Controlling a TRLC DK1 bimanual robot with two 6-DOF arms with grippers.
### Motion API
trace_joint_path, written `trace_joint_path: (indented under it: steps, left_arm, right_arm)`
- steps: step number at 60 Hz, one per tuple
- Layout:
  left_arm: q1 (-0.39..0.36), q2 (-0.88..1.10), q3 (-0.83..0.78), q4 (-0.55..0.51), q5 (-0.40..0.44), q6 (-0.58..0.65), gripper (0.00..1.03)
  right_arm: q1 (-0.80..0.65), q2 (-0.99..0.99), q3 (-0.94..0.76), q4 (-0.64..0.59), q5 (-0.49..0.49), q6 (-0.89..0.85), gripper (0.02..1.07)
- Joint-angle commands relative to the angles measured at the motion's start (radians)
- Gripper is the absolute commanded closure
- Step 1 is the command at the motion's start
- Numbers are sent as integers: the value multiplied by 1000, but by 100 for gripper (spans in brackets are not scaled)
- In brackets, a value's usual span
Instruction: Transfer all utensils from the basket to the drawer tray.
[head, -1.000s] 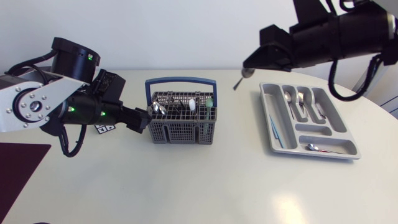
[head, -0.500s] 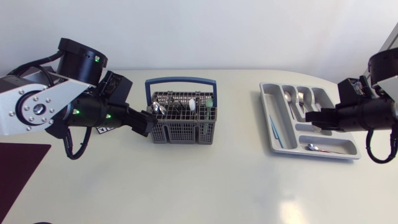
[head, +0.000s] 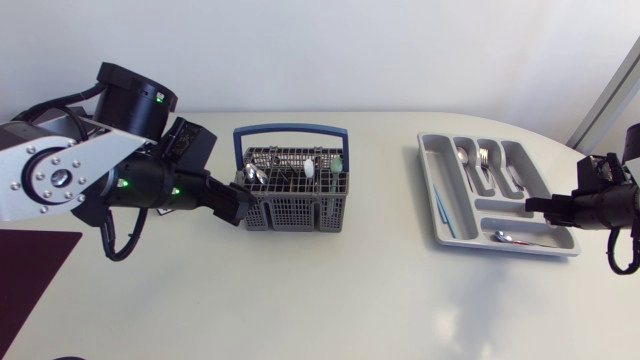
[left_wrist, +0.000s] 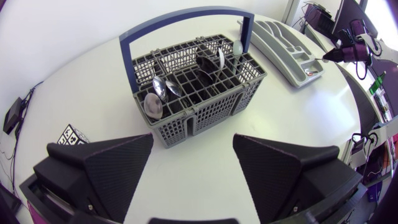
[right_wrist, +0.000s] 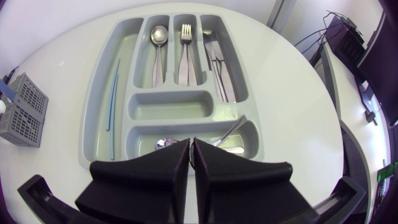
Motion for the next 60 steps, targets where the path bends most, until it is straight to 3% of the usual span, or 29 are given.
trace_joint_path:
  steps: [1, 19, 32, 48, 60]
  left_arm:
    - [-9, -19, 12, -11, -9, -10, 13]
    - [-12, -22, 10, -13, -9, -10, 13]
    - [-15, -27, 10, -14, -9, -8, 13]
    - [-15, -44, 1, -21, -9, -7, 13]
    - [-15, -54, -2, -25, -9, -4, 13]
  right_arm:
    - [-13, 32, -4, 22, 4, -13, 98]
    - [-20, -59, -51, 15, 0, 0, 98]
    - [-17, -136, -77, -55, -10, 12, 98]
    - [-53, -128, -106, -93, -56, 10, 97]
    - [-82, -60, -123, -54, -87, 12, 97]
